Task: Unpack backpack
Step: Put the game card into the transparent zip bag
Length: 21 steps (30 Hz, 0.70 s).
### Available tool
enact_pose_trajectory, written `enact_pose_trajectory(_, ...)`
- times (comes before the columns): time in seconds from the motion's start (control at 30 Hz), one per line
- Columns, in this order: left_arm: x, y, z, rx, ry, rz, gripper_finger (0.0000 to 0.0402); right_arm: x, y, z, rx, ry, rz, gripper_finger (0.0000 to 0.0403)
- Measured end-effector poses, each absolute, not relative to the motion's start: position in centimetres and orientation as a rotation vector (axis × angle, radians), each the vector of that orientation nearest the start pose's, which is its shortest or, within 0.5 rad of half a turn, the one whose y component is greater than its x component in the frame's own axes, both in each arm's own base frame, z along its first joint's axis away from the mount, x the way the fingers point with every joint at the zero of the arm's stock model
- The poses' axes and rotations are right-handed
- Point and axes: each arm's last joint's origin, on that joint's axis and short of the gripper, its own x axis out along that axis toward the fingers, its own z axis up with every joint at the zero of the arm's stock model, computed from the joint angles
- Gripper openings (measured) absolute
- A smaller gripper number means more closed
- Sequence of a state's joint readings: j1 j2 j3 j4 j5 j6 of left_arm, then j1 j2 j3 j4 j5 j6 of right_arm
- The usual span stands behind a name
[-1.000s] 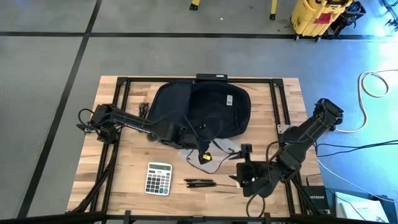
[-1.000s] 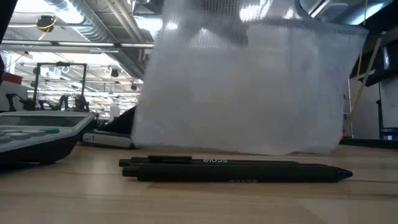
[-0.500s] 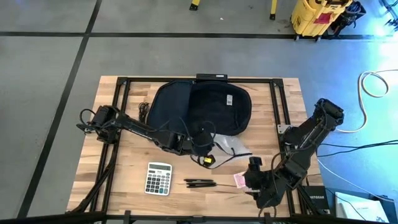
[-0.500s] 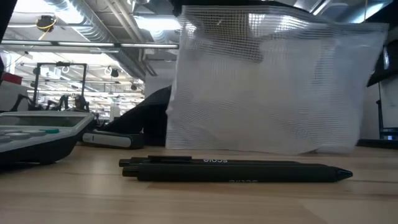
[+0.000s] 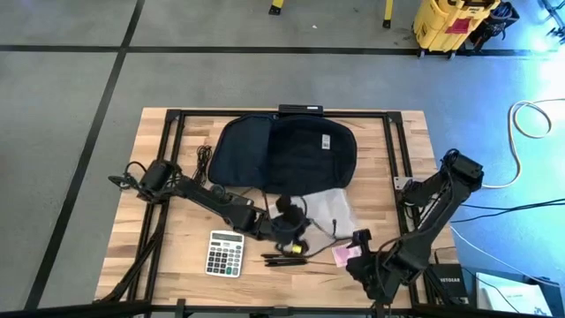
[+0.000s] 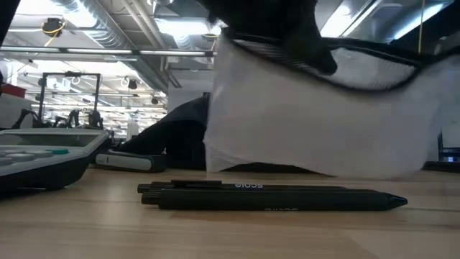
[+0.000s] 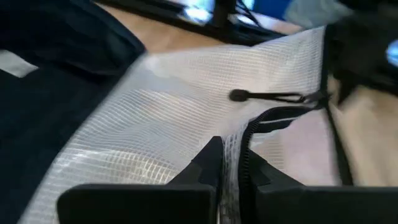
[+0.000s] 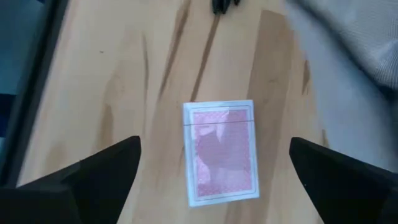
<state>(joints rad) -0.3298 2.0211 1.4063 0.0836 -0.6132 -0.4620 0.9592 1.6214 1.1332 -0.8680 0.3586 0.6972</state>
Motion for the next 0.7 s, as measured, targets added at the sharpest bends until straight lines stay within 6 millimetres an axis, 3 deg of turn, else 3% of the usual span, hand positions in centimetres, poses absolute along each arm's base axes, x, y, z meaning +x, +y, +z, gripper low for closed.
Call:
enact_pose_trajectory(0.3,43.9,-9.8,20.8,-0.159,0.379,0.452,0.0000,18.8,24.1,18.9,-0.249,1.242,0.057,0.0392)
enact_pose_trajectory(0.4,43.9,-9.9,20.7,-0.129,0.385,0.454,0.0000,19.4,23.1,18.1,-0.202,1.294,-0.045,0.0392)
enact_pose_trajectory(0.7,43.9,-9.9,20.2,-0.099,0.404,0.452,0.0000,20.4,21.1,15.5,-0.190,1.383,-0.009,0.0392)
